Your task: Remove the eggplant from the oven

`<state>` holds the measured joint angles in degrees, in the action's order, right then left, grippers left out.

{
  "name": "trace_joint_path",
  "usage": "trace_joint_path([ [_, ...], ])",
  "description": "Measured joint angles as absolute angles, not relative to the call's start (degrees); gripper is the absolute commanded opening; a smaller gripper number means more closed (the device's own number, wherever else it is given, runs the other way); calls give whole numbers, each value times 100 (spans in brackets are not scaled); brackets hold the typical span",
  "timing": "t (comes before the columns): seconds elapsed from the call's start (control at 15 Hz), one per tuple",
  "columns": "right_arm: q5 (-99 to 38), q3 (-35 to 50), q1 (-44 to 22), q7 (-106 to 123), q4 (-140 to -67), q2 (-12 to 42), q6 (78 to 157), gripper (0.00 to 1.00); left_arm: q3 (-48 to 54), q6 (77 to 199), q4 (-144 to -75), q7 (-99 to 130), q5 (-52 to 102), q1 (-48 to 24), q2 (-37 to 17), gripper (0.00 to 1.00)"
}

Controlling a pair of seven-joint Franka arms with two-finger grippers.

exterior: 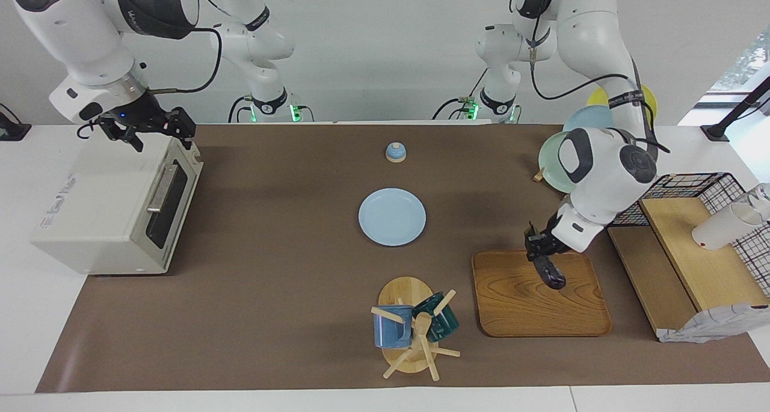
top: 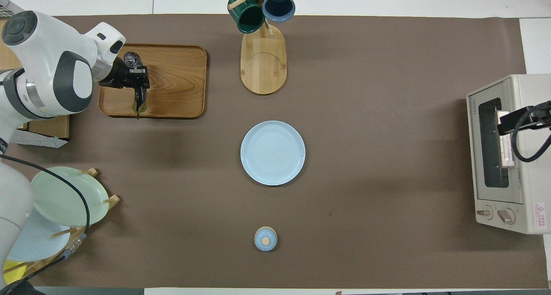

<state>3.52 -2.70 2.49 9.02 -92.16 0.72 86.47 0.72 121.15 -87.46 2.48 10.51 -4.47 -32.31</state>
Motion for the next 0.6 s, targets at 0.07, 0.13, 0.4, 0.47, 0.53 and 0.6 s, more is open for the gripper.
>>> trace_joint_path([
  [0.07, 352, -270, 249, 901, -9219, 71, 8647, 100, 74, 12149, -8668, 248, 1013, -433, -3312, 59],
  [0.13, 352, -270, 249, 901, -9221, 70, 8647, 100, 82, 12196, -8644, 246, 919, -433, -3336, 98],
  [0.4, 352, -270, 249, 901, -9227, 68, 8647, 100, 91, 12194, -8641, 228, 703, -388, -3328, 100],
  [0.47, 352, -270, 249, 901, -9228, 68, 8647, 100, 92, 12194, -8634, 222, 703, -367, -3322, 100],
  [0.53, 352, -270, 249, 901, -9229, 67, 8647, 100, 93, 12192, -8614, 221, 706, -345, -3297, 100],
  [0.6, 352, -270, 249, 901, -9230, 67, 8647, 100, 92, 12167, -8589, 225, 730, -320, -3238, 100],
])
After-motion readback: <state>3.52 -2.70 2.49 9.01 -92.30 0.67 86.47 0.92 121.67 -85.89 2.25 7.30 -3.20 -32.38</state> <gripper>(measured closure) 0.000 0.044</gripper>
